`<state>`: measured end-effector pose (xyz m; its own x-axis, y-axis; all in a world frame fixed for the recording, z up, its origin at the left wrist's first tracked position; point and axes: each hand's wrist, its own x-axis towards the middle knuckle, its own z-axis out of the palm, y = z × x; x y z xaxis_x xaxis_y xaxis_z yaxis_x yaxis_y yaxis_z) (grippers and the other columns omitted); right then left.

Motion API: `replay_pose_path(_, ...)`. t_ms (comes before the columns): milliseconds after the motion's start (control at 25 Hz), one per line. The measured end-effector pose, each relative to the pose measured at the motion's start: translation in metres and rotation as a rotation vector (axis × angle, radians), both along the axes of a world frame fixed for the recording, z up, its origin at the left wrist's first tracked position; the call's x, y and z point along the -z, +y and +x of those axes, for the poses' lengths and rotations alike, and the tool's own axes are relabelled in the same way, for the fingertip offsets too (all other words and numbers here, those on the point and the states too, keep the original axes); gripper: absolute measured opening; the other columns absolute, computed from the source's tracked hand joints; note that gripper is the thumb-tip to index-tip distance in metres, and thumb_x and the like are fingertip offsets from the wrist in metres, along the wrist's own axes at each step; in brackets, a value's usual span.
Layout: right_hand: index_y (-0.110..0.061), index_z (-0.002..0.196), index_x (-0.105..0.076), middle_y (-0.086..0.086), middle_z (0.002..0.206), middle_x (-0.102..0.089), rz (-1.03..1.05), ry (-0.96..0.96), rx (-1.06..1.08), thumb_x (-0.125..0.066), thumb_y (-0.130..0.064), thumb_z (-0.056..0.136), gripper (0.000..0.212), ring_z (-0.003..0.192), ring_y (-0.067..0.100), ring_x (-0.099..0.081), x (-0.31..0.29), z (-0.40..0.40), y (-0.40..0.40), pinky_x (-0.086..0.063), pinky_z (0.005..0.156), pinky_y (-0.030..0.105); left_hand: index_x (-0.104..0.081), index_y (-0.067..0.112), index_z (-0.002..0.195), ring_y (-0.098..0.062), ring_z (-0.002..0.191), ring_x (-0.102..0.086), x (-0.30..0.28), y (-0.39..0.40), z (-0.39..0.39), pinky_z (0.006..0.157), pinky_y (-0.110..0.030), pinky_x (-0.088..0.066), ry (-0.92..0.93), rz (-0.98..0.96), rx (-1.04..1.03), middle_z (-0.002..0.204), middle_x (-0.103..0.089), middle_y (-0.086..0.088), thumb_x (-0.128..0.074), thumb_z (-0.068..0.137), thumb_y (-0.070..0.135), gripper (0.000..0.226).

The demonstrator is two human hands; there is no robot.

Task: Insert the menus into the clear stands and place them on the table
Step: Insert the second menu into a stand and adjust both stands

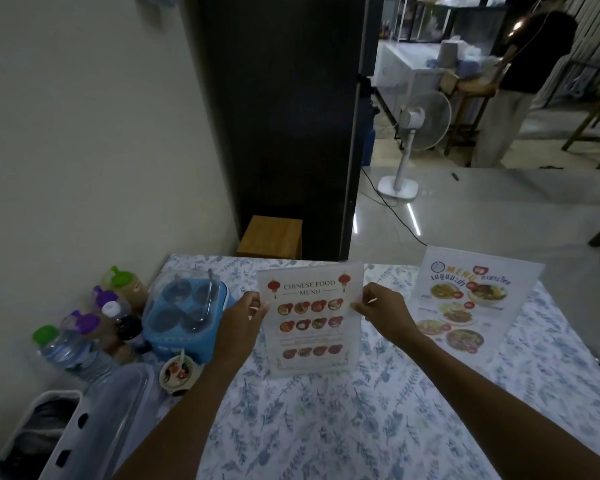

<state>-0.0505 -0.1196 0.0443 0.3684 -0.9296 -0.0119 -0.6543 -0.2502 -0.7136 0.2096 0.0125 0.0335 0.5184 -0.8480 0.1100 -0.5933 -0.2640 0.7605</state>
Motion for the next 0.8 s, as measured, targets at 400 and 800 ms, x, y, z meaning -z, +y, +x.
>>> replay_pose_path(400, -0.005, 0.119, -0.066, 0.011, 0.114, -0.07, -0.122, 0.152, 0.136, -0.071, -0.022, 0.087, 0.036, 0.101, 0.023, -0.066, -0.02, -0.027, 0.052, -0.05, 0.085, 0.029, -0.046, 0.017, 0.124, -0.027, 0.107, -0.062, -0.017, 0.044, -0.048, 0.082, -0.044, -0.054, -0.12, 0.102, -0.081, 0.12, -0.056, -0.005, -0.063, 0.09, 0.035, 0.043)
replay_pose_path(800, -0.012, 0.086, -0.073, 0.004, 0.087, -0.07, -0.118, 0.163, 0.288, -0.071, -0.021, 0.084, 0.009, 0.083, 0.021, -0.066, -0.047, -0.132, 0.096, -0.05, 0.072, 0.03, -0.047, 0.018, 0.124, -0.024, 0.101, -0.062, -0.048, 0.04, -0.137, 0.077, -0.037, -0.052, -0.196, -0.03, 0.126, 0.121, -0.059, -0.005, -0.057, 0.094, 0.036, 0.036)
